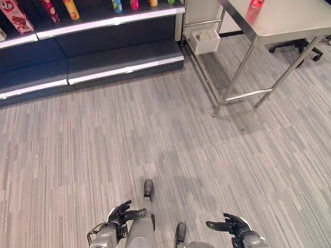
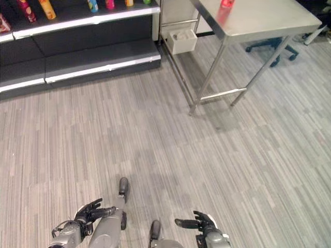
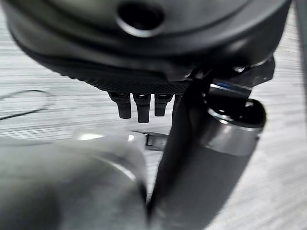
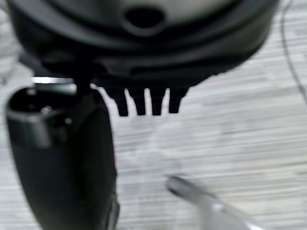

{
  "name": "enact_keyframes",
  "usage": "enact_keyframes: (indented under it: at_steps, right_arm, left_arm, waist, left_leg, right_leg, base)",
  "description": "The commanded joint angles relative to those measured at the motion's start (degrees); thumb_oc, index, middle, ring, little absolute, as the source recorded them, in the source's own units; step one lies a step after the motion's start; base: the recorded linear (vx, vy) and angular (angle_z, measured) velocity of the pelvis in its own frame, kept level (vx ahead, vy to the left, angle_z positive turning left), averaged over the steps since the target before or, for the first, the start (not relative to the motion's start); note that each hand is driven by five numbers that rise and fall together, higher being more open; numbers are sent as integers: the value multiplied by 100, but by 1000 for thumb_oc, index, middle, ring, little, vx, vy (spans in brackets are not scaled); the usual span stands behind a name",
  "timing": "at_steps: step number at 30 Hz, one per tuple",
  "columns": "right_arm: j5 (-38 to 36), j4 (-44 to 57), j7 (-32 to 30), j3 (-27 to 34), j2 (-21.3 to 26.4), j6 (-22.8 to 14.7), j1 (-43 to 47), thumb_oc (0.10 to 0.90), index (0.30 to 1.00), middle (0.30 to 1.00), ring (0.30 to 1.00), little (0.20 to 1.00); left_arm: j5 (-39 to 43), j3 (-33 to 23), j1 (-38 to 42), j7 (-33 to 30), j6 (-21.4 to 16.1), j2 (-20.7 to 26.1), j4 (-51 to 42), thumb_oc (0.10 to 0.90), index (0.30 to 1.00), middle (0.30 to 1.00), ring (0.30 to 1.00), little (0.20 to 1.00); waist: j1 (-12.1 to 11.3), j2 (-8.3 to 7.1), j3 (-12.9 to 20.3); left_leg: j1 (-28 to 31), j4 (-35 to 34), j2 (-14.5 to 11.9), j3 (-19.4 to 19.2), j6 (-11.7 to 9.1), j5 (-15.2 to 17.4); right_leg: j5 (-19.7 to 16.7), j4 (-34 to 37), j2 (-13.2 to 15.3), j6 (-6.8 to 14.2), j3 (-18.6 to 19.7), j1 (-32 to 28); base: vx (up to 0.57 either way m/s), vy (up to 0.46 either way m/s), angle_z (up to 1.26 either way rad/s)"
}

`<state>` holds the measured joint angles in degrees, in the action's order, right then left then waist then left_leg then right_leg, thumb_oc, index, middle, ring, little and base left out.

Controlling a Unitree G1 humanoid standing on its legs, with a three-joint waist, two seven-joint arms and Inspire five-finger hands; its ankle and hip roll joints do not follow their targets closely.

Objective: Put the goods on the table back onto the shelves and tidy them up.

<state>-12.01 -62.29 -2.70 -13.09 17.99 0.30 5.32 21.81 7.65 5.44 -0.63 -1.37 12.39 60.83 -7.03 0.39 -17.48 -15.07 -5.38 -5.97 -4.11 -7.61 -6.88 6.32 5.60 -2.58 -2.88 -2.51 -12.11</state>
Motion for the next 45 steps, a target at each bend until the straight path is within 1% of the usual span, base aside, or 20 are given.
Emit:
enact_keyframes:
  at_steps: [1,3,6,10,13,14,15,17,19,26,28,29,30,32,33,34,38,39,41,45]
  right_arm:
    - [103,414,80,-117,110,-193,-364,800,900,900,900,900]
    - [108,414,101,-63,93,-167,-360,800,900,900,900,900]
    - [38,479,54,77,109,-156,-329,800,900,900,900,900]
    - [91,484,17,92,62,-153,-365,800,900,900,900,900]
    - [74,456,4,107,86,-144,-345,800,900,900,900,900]
    - [26,403,-10,142,102,-123,-287,800,900,900,900,900]
    - [25,400,-9,141,103,-124,-285,800,900,900,900,900]
    - [26,302,-8,184,107,-113,-291,800,900,900,900,900]
    - [69,263,1,188,123,-104,-320,800,900,900,900,900]
    - [121,254,93,90,253,-137,-420,800,900,900,900,900]
    - [95,285,100,80,284,-152,-418,800,900,900,900,900]
    - [96,393,102,9,385,-169,-419,800,900,900,900,900]
    - [96,394,102,9,385,-169,-419,800,900,900,900,900]
    - [53,450,74,22,463,-168,-408,800,900,900,900,900]
    - [53,450,74,22,460,-167,-406,800,900,900,900,900]
    - [-68,368,8,14,551,-133,-284,800,900,900,900,900]
    - [-103,331,-9,12,530,-164,-297,800,900,900,900,900]
    - [-50,312,-35,-19,532,-172,-304,800,900,900,900,900]
    - [-36,236,-82,-17,502,-192,-300,800,900,900,900,900]
    - [91,128,-20,-66,441,-167,-290,800,900,900,900,900]
  left_arm:
    - [-447,85,-552,7,-75,280,-13,800,900,900,900,900]
    - [-513,55,-560,23,-24,379,-30,800,900,900,900,900]
    - [-638,99,-485,-5,-23,501,-59,800,900,900,900,900]
    - [-709,107,-459,-11,-7,564,-56,800,900,900,900,900]
    - [-717,123,-356,-44,-45,572,-58,800,900,900,900,900]
    - [-761,160,-258,-50,-59,527,69,800,900,900,900,900]
    - [-761,160,-254,-49,-62,525,74,800,900,900,900,900]
    - [-905,171,-195,-65,-115,466,164,800,900,900,900,900]
    - [-985,184,-206,-55,-140,442,178,800,900,900,900,900]
    - [-1033,241,-341,-12,-147,376,83,800,900,900,900,900]
    - [-1010,255,-348,-20,-149,369,67,800,900,900,900,900]
    - [-930,311,-360,2,-132,397,-139,800,900,900,900,900]
    - [-929,312,-361,2,-130,398,-142,800,900,900,900,900]
    - [-838,363,-329,-11,-115,404,-282,800,900,900,900,900]
    - [-838,362,-327,-11,-115,408,-282,800,900,900,900,900]
    - [-729,425,-247,-52,-89,363,-305,800,900,900,900,900]
    - [-731,454,-215,-57,-114,312,-228,800,900,900,900,900]
    - [-740,484,-224,-56,-110,297,-213,800,900,900,900,900]
    - [-788,517,-199,-62,-119,269,-106,800,900,900,900,900]
    - [-811,468,-266,-45,-121,262,-9,800,900,900,900,900]
  waist:
    - [-127,-356,778]
    - [-102,-431,796]
    - [136,-234,596]
    - [270,-41,515]
    - [410,25,398]
    - [540,-57,351]
    - [546,-38,325]
    - [701,-145,286]
    - [751,-210,273]
    - [766,-213,535]
    - [769,-195,549]
    - [751,-176,494]
    - [759,-169,499]
    - [706,-176,289]
    - [726,-195,308]
    - [649,-195,86]
    - [559,-222,134]
    - [439,-75,154]
    - [333,40,197]
    - [266,122,356]
  left_leg:
    - [-174,204,304,-122,437,-629]
    - [136,277,503,-222,623,-407]
    - [748,267,734,-234,983,-10]
    - [1224,99,771,-239,1099,248]
    - [1593,38,755,-213,1032,499]
    - [1856,38,830,-162,936,743]
    - [1892,38,809,-153,928,760]
    - [2247,38,857,-27,826,1011]
    - [2488,38,823,54,763,1157]
    - [2740,420,546,211,592,1535]
    - [2655,667,488,234,542,1489]
    - [2171,1910,297,205,293,1127]
    - [2141,1957,287,215,289,1150]
    - [1443,3385,174,341,177,625]
    - [1414,3375,197,356,181,602]
    - [532,3885,-22,38,288,441]
    - [354,2509,21,-87,374,583]
    - [404,1289,4,94,285,134]
    - [146,369,87,374,145,-370]
    - [444,191,220,520,157,-405]
  right_leg:
    - [177,-461,792,1005,-198,-385]
    - [-380,-1495,1092,1225,-131,-7]
    - [-1732,-3561,1265,1166,51,890]
    - [-1743,-4282,1474,1127,-333,1477]
    - [-1095,-3301,1573,1016,-1025,1841]
    - [-1118,-1821,1477,1127,-1322,2078]
    - [-1132,-1771,1451,1127,-1343,2014]
    - [-1552,-603,1284,1354,-1181,2159]
    - [-1852,-260,1300,1455,-1220,2233]
    - [-1786,-164,1117,1253,-1251,1823]
    - [-1729,-165,1060,1196,-1249,1771]
    - [-1379,-172,867,934,-1255,1484]
    - [-1378,-174,860,930,-1264,1490]
    - [-1208,-157,758,726,-1275,1231]
    - [-1211,-159,781,729,-1291,1254]
    - [-963,-60,663,578,-1306,930]
    - [-856,-60,715,695,-1212,845]
    - [-735,-60,586,731,-1142,716]
    - [-522,-60,467,725,-1054,495]
    - [-391,-60,466,779,-799,241]
  base:
    - [398,253,-73]
    - [267,215,-71]
    - [277,335,-23]
    - [253,214,26]
    - [340,-6,18]
    - [422,-97,1]
    - [439,-120,-6]
    - [412,-128,34]
    - [386,-160,62]
    - [257,-183,22]
    - [164,-249,-29]
    - [132,-272,-26]
    - [168,-372,-15]
    - [19,-199,2]
    - [80,-287,-5]
    - [92,-189,12]
    - [192,-8,-8]
    - [295,134,-13]
    - [356,132,-39]
    - [266,173,-53]
